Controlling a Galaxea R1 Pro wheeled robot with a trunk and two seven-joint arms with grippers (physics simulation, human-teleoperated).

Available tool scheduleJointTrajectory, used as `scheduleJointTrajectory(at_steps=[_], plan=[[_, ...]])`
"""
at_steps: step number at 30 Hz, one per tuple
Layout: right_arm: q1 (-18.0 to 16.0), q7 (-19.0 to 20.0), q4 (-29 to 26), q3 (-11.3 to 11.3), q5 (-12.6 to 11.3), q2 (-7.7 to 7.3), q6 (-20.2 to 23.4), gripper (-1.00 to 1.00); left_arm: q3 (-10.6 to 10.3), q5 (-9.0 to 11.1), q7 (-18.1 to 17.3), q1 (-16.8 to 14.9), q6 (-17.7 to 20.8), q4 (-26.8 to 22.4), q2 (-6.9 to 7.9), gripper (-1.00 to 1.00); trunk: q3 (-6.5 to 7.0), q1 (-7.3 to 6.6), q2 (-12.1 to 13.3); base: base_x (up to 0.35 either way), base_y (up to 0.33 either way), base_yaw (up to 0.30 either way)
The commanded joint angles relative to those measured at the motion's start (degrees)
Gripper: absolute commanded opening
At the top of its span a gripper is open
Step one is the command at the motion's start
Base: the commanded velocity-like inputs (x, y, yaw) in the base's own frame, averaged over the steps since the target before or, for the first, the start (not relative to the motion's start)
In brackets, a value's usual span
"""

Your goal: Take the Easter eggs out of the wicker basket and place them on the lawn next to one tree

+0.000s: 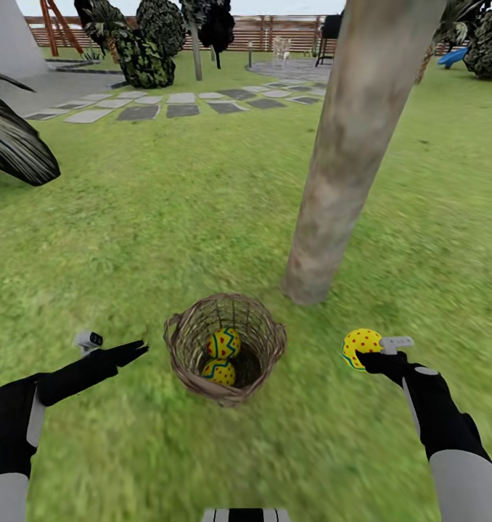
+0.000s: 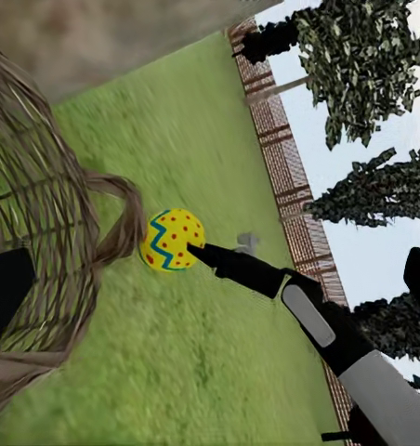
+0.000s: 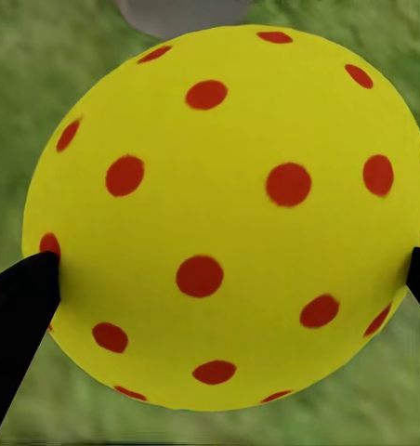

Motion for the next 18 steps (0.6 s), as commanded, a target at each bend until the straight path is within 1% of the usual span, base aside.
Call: scheduleJointTrajectory(at_steps=[1, 6, 9, 12, 15, 18], plan=[[-0.02, 0.38, 0.13, -0.15, 0.60, 0.02, 0.13, -1.00, 0.02, -0.16, -0.29, -0.04, 0.61, -0.03, -0.06, 1.00, -0.04, -0.03, -0.02, -0.200, -0.304, 0.297], [-0.02, -3.23, 0.46, 0.16, 0.41, 0.16, 0.03, -1.00, 0.02, -0.32, -0.29, -0.04, 0.65, 0.12, -0.04, 1.00, -0.09, -0.03, -0.02, -0.157, -0.308, 0.296], [-0.02, -7.37, 0.52, 1.13, 0.21, 0.29, -0.03, -1.00, 0.02, -0.34, -0.29, -0.04, 0.65, 0.13, -0.11, 1.00, -0.17, -0.03, -0.02, -0.099, -0.319, 0.292], [-0.02, -10.46, 0.53, 1.56, 0.16, 1.09, -0.04, -1.00, 0.02, -0.34, -0.29, -0.05, 0.67, 0.14, -0.12, 1.00, -0.26, -0.03, -0.02, -0.094, -0.321, 0.292], [-0.02, -11.20, 0.53, 2.29, 0.18, 1.23, -0.04, -1.00, 0.02, -0.49, -0.29, -0.04, 0.61, 0.07, -0.04, 1.00, -0.33, -0.03, -0.02, -0.089, -0.323, 0.292], [-0.02, -11.22, 0.53, 2.42, 0.19, 1.24, -0.04, -1.00, 0.02, -0.51, -0.29, -0.05, 0.67, 0.05, 0.16, 1.00, -0.33, -0.03, -0.02, -0.083, -0.326, 0.292]])
